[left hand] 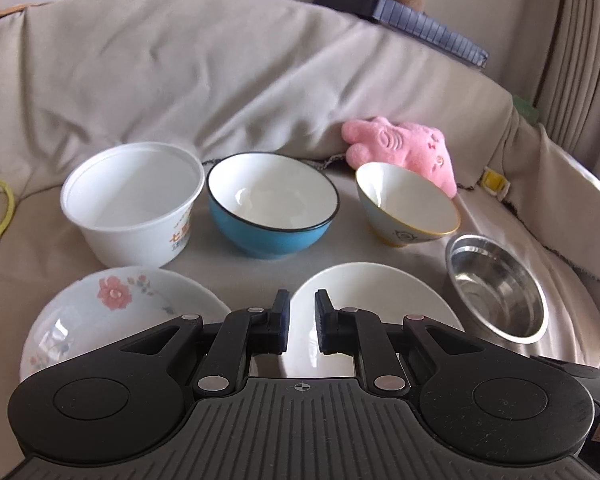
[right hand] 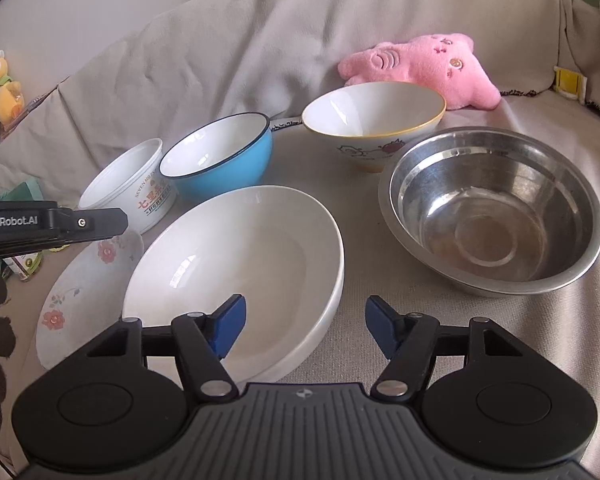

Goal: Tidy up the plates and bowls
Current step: 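Move the left tool to the large white bowl and grasp its rim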

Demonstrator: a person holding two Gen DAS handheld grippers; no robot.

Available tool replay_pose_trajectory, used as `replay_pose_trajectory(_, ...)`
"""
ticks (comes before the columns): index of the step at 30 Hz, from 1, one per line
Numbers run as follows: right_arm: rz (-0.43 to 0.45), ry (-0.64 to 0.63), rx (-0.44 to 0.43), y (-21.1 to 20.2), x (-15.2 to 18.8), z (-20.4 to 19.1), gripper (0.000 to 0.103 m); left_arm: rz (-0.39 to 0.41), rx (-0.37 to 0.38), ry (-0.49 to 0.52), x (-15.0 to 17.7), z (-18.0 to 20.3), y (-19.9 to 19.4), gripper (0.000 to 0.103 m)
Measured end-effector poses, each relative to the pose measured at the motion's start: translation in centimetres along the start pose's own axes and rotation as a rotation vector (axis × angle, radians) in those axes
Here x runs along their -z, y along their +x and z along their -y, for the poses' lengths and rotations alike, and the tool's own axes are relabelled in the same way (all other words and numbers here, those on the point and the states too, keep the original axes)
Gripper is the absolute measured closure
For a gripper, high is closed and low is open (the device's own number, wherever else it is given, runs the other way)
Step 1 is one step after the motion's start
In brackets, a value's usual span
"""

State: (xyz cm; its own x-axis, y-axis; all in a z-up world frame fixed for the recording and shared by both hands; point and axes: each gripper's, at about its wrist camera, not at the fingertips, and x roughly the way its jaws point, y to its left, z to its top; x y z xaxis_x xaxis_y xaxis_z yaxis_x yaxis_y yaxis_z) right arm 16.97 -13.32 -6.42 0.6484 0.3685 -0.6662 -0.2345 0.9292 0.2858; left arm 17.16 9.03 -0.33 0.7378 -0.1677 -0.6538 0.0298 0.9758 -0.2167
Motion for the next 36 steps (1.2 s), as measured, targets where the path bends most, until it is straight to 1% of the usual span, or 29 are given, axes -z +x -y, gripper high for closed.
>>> replay_pose_trajectory(2,-0.02,0.021,-0.009,0.4,0.1,0.2,0.042,-0.052,0.025,-0.02,-0.4,-0.9,1.6,0.088)
replay_pose_trajectory(4,-0.033,0.024,-0.019,0.9,0.2,0.3,0.047,-0.084,0.046,-0.024,-0.5,-1.4,2.6,0.088)
replay_pose_trajectory(7,-0.058,0.027,-0.033,1.7,0.3,0.5,0.054,-0.14,0.036,-0.04,-0.5,-1.9,4.1,0.088)
replay_pose_trajectory(8,-0.066,0.028,-0.042,1.9,0.4,0.5,0.055,-0.152,0.026,-0.048,-0.5,-2.1,4.6,0.088)
replay_pose_trajectory(10,-0.076,0.031,-0.059,2.2,0.4,0.5,0.057,-0.164,0.022,-0.052,-0.3,-2.2,5.1,0.083)
replay_pose_trajectory(11,-0.082,0.034,-0.065,2.4,0.4,0.4,0.059,-0.169,0.022,-0.053,-0.3,-2.2,5.3,0.082)
replay_pose_trajectory(12,-0.085,0.037,-0.069,2.6,0.3,0.4,0.063,-0.177,0.024,-0.056,-0.2,-2.2,5.6,0.082)
replay_pose_trajectory(15,-0.097,0.031,-0.059,2.9,0.1,0.2,0.066,-0.22,0.049,-0.075,0.0,-2.0,6.7,0.082)
replay_pose_trajectory(16,-0.098,0.033,-0.063,2.9,-0.1,0.2,0.066,-0.232,0.051,-0.073,0.1,-1.7,7.0,0.075)
replay_pose_trajectory(19,-0.111,0.052,-0.085,2.8,-0.2,0.7,0.068,-0.232,0.024,-0.039,0.2,-0.8,7.2,0.069)
replay_pose_trajectory(21,-0.118,0.054,-0.089,2.8,-0.2,0.9,0.068,-0.235,0.022,-0.041,0.2,-0.7,7.1,0.069)
replay_pose_trajectory(24,-0.112,0.032,-0.07,1.9,0.1,1.0,0.068,-0.255,0.034,-0.053,0.3,-0.4,6.9,0.068)
replay_pose_trajectory(26,-0.104,0.027,-0.065,1.1,0.3,1.4,0.068,-0.28,0.052,-0.06,0.6,-0.1,6.8,0.065)
replay_pose_trajectory(30,-0.093,0.036,-0.059,0.0,0.6,2.9,0.067,-0.316,0.105,-0.053,1.6,0.9,6.6,0.065)
replay_pose_trajectory(32,-0.105,0.041,-0.067,0.1,0.9,3.4,0.067,-0.304,0.113,-0.041,2.1,1.4,6.4,0.065)
replay_pose_trajectory(34,-0.108,0.026,-0.047,0.5,1.4,3.3,0.066,-0.281,0.11,-0.03,2.2,1.8,6.1,0.067)
replay_pose_trajectory(36,-0.099,0.016,-0.035,0.7,1.7,3.1,0.065,-0.275,0.116,-0.034,2.2,1.9,6.0,0.067)
